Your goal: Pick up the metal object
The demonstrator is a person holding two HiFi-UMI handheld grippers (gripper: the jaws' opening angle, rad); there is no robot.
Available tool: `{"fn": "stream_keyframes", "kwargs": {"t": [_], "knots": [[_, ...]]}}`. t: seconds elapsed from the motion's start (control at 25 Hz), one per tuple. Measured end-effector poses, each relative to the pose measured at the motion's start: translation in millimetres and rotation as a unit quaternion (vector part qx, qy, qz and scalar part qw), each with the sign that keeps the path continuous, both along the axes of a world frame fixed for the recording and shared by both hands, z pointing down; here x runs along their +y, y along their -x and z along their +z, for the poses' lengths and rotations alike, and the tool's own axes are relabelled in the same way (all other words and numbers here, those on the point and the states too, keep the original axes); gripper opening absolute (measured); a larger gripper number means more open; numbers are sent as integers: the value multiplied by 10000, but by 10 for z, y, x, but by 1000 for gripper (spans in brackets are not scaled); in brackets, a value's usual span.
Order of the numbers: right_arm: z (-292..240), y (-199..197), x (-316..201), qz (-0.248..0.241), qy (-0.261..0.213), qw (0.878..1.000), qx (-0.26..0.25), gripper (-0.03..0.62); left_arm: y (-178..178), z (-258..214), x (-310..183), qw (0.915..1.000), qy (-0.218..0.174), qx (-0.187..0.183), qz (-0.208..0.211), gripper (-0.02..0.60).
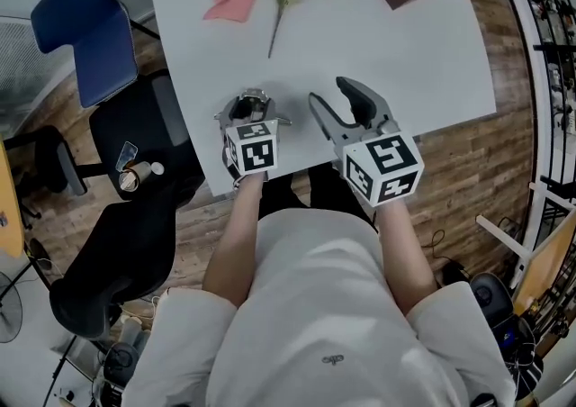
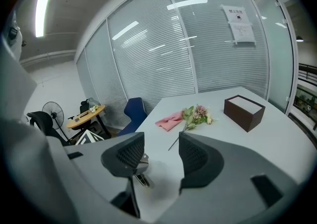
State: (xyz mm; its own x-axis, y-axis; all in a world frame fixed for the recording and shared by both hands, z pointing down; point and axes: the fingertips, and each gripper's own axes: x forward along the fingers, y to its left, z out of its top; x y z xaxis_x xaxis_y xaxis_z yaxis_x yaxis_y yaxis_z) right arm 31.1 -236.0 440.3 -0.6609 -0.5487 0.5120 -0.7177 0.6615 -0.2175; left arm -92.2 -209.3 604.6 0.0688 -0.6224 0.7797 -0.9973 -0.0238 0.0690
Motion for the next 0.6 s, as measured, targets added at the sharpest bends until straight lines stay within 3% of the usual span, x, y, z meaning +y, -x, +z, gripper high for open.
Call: {"fn": "stream_keyframes", "kwargs": {"t": [0.6], "knots": [[-279,97,147,351,-431,9984,-131,212,184,-622,77,9957,-892,134,215,296]]}}
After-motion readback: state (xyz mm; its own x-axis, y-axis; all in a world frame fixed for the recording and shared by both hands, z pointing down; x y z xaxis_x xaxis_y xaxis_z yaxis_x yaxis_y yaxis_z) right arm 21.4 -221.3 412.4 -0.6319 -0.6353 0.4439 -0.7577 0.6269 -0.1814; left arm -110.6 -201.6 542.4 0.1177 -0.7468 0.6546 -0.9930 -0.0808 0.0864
